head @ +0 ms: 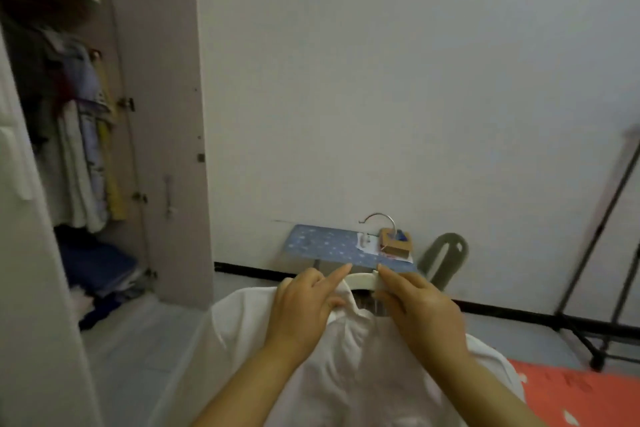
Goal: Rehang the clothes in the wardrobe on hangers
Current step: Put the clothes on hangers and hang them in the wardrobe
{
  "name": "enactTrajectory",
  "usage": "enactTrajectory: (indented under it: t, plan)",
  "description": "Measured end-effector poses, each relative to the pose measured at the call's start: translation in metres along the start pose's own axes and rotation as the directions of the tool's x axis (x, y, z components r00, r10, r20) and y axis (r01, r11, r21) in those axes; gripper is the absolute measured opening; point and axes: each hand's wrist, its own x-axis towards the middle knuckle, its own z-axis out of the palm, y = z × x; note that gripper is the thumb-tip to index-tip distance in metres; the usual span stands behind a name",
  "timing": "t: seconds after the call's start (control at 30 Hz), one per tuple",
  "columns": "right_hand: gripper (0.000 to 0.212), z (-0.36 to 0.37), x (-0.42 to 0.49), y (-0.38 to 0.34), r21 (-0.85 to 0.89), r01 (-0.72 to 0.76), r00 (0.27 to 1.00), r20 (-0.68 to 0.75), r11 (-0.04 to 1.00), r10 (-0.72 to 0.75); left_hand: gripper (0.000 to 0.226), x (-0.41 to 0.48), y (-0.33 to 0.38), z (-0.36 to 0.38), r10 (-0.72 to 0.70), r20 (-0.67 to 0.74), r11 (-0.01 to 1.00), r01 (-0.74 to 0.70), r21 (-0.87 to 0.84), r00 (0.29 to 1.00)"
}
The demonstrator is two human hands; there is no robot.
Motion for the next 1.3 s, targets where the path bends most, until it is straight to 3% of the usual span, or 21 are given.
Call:
enactTrajectory:
  t: [0.1,0.2,0.27,0.47,0.67,0.87,1.23,1.3]
  plan:
    - [0.05,0.052,0.048,0.003,0.103,0.014,0.993,0.116,0.995,-0.026,0.047,0.035,-0.039,-0.012,-0.069,-0.051,0.991,0.075,0.114,0.996]
    - [0.044,0.107,0.089,0.006,0.166,0.039,0.977,0.203,0.985,-0.073,0.045,0.06,-0.08,-0.027,-0.133,-0.118,0.966,0.155,0.205,0.984]
    - [0.041,0.146,0.116,-0.002,0.295,0.067,0.974,0.187,0.953,-0.126,0.045,0.073,-0.113,-0.035,-0.207,-0.139,0.936,0.238,0.258,0.968]
    - [0.038,0.245,0.195,-0.046,0.349,0.2,0.957,0.131,0.916,-0.259,0.047,0.113,-0.218,-0.044,-0.333,-0.198,0.856,0.384,0.348,0.922]
    - [0.034,0.346,0.277,-0.088,0.372,0.289,0.931,0.105,0.882,-0.349,0.046,0.164,-0.336,-0.051,-0.365,-0.282,0.831,0.447,0.33,0.887]
    - [0.041,0.426,0.357,-0.129,0.405,0.373,0.915,-0.01,0.835,-0.403,0.046,0.22,-0.43,-0.075,-0.357,-0.354,0.832,0.467,0.3,0.864]
    - [0.034,0.608,0.492,-0.216,0.517,0.509,0.833,-0.093,0.688,-0.546,0.046,0.296,-0.602,-0.116,-0.422,-0.54,0.672,0.651,0.352,0.728]
    - [0.032,0.639,0.521,-0.236,0.556,0.507,0.808,-0.04,0.659,-0.588,0.045,0.31,-0.63,-0.128,-0.443,-0.567,0.63,0.691,0.354,0.695]
